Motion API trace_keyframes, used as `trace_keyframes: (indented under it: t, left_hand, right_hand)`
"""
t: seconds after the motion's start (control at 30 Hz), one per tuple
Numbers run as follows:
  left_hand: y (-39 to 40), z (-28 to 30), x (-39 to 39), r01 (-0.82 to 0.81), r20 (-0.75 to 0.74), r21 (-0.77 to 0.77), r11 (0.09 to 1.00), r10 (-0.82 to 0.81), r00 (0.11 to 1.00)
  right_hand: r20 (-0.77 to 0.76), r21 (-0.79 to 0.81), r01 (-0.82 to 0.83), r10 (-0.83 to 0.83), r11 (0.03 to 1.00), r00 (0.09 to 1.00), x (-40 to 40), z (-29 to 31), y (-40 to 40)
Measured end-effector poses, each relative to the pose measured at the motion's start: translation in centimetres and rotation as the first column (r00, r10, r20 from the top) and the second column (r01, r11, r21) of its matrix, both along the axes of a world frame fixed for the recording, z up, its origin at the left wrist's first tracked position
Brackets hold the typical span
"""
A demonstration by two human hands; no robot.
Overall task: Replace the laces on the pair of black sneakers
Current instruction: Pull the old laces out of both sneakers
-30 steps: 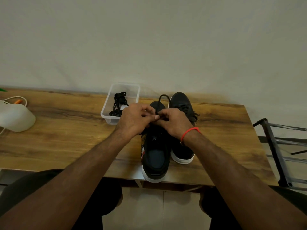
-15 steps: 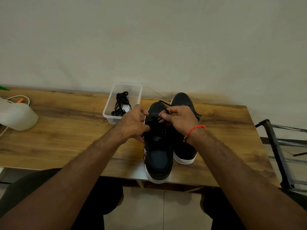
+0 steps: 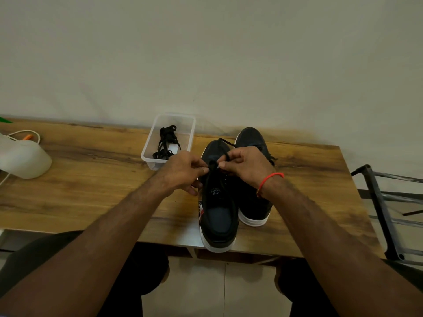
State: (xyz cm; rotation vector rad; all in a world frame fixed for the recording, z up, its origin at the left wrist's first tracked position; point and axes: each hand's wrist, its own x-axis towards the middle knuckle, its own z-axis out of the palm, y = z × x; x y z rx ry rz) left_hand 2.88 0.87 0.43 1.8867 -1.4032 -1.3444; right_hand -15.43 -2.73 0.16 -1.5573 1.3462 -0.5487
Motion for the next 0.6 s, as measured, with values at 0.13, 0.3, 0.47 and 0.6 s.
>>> trace_keyframes:
  t: [0.13, 0.3, 0.47, 0.6]
  left_hand:
    - [-0.2, -0.1, -0.7, -0.042, 0.105, -0.105, 0.994, 0.053, 0.993]
    - [-0.5, -0.6, -0.8, -0.214, 0.105, -0.278, 0.936, 0.251, 0.962]
    - [-1.0, 0.0, -0.2, -0.079, 0.213, -0.272, 0.959, 0.14, 0.967]
    - [-0.4, -0.3, -0.6, 0.041, 0.247, -0.06, 0.997, -0.025, 0.969]
  right_hand:
    - [-0.162, -0.093, -0.095, 0.079, 0.991, 0.984, 0.2, 0.1, 0.2]
    - [-0.251, -0.142, -0.149, 0.11, 0.979, 0.962, 0.6, 0.0, 0.3]
    - [-0.261, -0.168, -0.146, 0.099, 0.975, 0.96, 0.6, -0.2, 0.3]
    - [-0.275, -0.181, -0.154, 0.101, 0.971, 0.956, 0.8, -0.2, 0.4]
